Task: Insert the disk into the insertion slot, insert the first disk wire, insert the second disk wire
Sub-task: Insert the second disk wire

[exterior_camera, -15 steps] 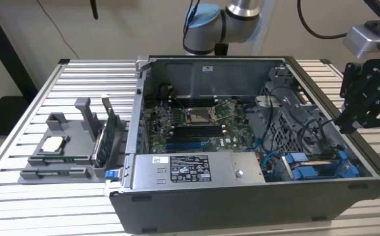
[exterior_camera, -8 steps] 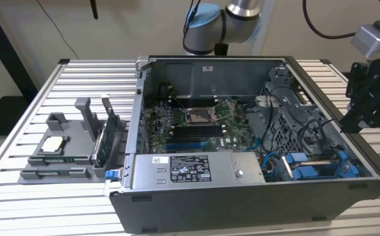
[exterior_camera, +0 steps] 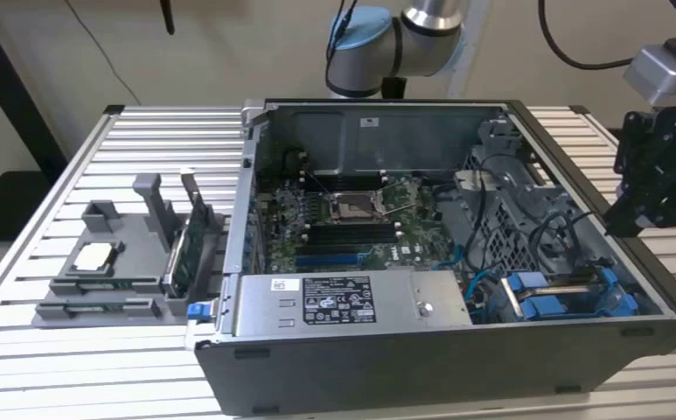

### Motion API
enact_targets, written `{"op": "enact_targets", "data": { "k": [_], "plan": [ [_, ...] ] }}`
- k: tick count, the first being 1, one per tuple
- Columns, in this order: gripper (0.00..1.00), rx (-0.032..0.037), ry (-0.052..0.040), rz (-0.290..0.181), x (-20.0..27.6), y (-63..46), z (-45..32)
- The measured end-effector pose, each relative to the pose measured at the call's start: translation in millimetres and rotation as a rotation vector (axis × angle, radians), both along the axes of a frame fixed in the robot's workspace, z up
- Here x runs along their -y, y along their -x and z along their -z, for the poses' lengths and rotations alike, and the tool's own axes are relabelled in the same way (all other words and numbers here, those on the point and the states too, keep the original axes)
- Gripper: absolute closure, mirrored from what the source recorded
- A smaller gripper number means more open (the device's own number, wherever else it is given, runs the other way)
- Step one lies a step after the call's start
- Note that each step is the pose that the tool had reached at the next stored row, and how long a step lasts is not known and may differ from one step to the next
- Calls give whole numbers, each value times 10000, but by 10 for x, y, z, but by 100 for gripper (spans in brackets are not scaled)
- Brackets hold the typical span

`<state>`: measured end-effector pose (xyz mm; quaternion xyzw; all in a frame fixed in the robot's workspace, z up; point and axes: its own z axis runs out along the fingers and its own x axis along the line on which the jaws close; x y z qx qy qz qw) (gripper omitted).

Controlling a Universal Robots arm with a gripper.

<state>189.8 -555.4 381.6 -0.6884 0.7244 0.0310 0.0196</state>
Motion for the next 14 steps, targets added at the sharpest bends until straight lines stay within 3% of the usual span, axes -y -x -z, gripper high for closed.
{"op": "enact_targets", "data": {
  "k": [5, 10, 11, 14],
  "plan": [
    [73, -88, -96, 0, -1, 0, 5],
    [75, -99, -126, 0, -1, 0, 7],
    [83, -99, -126, 0, -1, 0, 6],
    [83, -99, -129, 0, -1, 0, 7]
  ]
}}
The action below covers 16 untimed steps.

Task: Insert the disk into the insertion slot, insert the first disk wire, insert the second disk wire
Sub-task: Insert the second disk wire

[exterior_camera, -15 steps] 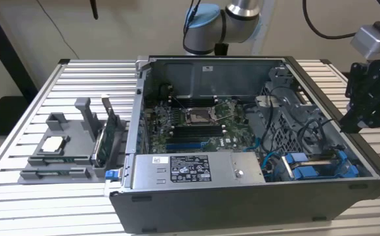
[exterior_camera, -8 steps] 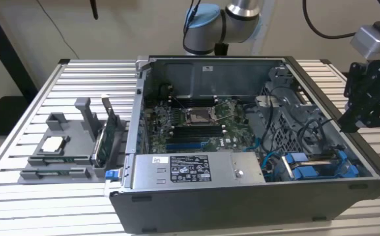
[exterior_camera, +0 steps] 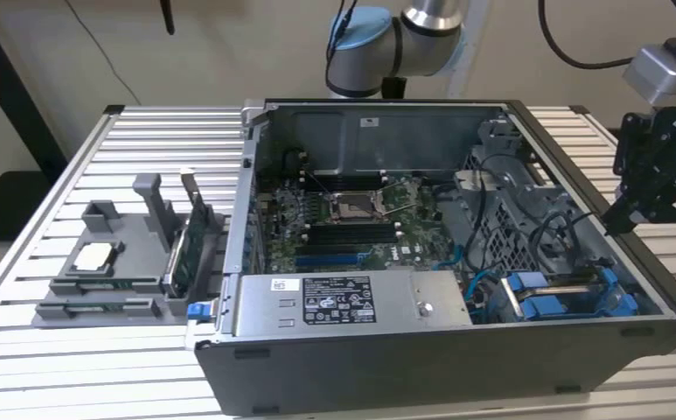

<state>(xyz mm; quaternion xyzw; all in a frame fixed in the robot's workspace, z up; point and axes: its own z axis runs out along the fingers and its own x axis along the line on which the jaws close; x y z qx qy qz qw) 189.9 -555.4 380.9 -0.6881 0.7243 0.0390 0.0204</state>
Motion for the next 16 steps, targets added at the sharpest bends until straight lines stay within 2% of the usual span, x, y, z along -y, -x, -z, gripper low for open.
{"op": "enact_targets", "data": {
  "k": [9, 10, 14, 16],
  "plan": [
    [85, 0, -5, 1, 0, -2, 0],
    [85, -18, -5, -1, 1, -9, 0],
    [85, -232, 38, -1, 0, -50, -1],
    [84, -311, 75, -10, -1, -64, 0]
  ]
}}
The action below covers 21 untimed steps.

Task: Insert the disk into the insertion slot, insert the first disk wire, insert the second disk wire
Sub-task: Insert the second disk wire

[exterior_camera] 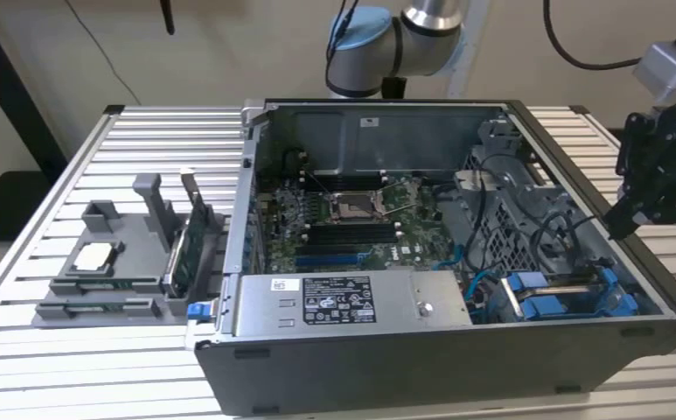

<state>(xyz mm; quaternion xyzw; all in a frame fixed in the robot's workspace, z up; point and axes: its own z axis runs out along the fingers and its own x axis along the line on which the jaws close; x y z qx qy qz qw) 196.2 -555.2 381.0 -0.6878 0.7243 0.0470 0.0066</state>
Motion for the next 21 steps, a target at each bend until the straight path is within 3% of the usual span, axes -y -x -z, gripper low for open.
{"op": "enact_targets", "data": {
  "k": [1, 3, 4, 11, 15, 16, 21],
  "plan": [
    [78, -16, 15, -8, -3, -4, 0],
    [78, -23, 50, -39, -6, -12, 0],
    [71, -24, 93, -54, -9, -17, -1],
    [71, -15, 404, -119, -52, -22, 26],
    [73, -14, 422, -119, -60, -23, 31],
    [81, -14, 422, -119, -60, -23, 31],
    [81, -13, 423, -119, -61, -23, 31]
  ]
}}
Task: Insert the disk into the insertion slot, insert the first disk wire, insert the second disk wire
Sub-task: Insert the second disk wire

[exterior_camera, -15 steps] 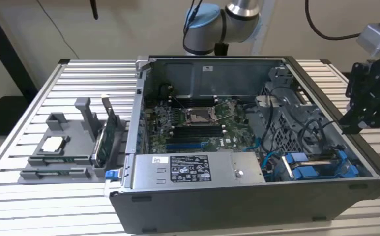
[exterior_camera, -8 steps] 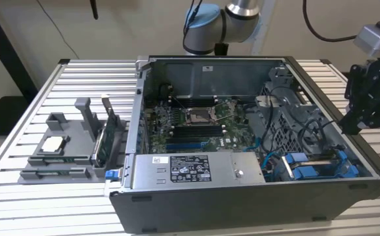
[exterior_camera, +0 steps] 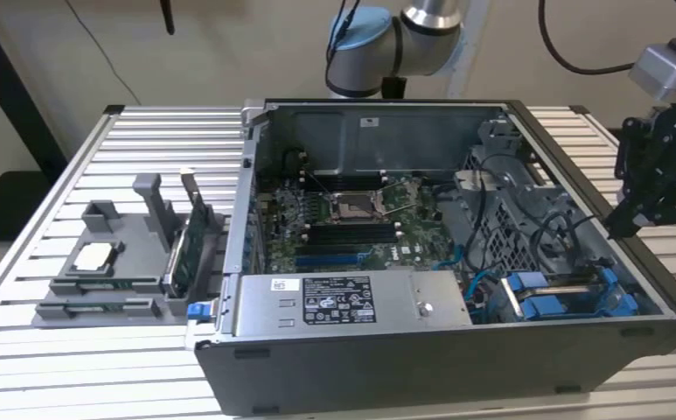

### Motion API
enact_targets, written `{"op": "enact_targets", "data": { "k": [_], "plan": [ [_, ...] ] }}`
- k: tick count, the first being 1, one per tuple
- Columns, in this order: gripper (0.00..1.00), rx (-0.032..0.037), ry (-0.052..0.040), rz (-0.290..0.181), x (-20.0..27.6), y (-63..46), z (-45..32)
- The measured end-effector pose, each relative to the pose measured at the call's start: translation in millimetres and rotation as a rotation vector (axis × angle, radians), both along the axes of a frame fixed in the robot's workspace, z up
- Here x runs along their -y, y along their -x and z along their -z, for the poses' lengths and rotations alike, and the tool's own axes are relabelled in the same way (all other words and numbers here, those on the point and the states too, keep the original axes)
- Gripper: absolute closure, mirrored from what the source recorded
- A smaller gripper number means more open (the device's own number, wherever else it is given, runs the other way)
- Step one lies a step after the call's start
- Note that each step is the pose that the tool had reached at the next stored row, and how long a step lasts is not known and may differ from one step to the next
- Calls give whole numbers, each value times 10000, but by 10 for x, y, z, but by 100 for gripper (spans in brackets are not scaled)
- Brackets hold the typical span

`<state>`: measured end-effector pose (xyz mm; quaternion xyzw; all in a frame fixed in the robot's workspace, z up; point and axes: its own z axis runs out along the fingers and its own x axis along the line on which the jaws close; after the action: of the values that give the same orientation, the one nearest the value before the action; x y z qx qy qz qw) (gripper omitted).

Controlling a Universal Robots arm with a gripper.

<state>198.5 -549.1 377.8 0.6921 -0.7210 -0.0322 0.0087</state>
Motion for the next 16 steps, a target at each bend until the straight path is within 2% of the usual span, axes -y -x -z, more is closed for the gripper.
{"op": "enact_targets", "data": {
  "k": [3, 10, 16],
  "plan": [
    [84, 0, 0, 0, 0, 0, 0],
    [84, 0, 1, 0, 0, 11, -19],
    [84, 0, -1, 0, 0, 95, -60]
  ]
}}
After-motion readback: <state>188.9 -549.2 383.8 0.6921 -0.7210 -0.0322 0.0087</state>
